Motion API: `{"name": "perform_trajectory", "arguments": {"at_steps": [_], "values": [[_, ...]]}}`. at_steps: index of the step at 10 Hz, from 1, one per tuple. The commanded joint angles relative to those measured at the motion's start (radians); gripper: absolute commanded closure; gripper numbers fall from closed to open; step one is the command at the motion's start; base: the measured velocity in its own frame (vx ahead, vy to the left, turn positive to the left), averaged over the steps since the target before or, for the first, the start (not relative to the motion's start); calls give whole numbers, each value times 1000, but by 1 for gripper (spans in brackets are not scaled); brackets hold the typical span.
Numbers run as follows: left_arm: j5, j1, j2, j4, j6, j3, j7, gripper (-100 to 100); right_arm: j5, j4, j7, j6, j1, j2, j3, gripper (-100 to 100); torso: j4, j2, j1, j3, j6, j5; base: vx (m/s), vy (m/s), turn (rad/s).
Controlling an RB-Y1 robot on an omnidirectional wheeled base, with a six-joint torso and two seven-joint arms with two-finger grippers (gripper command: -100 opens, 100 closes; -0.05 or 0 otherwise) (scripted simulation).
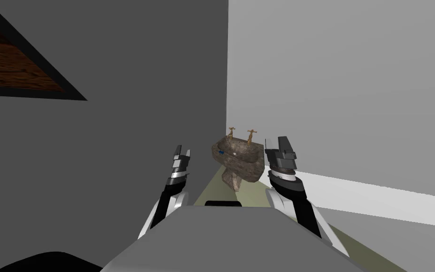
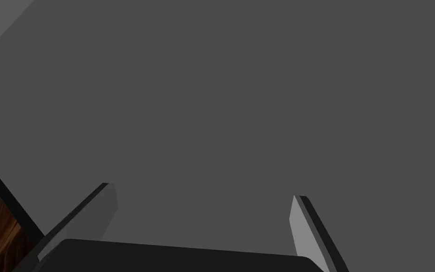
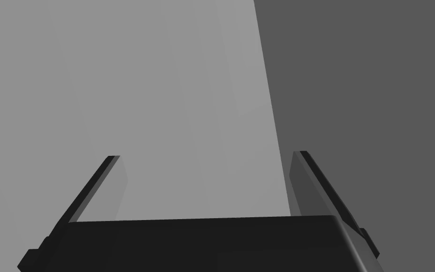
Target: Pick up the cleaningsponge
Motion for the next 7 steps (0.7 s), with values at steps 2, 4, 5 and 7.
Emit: {"name": "perform_trajectory", "arguments": {"at_steps": [2,4,5,7], "values": [[4,-30,40,18,45,3,2,-100,0,0,0,0,0,0,0,0,0,-1,2,0,0,0,9,32,-70],[9,-74,72,44,109,8,5,-100,0,0,0,0,0,0,0,0,0,-1,3,0,0,1,10,45,-77],[12,-102,86,59,134,12,6,-100,0,0,0,0,0,0,0,0,0,-1,4,-1,0,1,10,73,-89],[15,-134,98,76,189,15,8,-100,0,0,0,0,0,0,0,0,0,-1,4,-1,0,1,12,52,-86]]}}
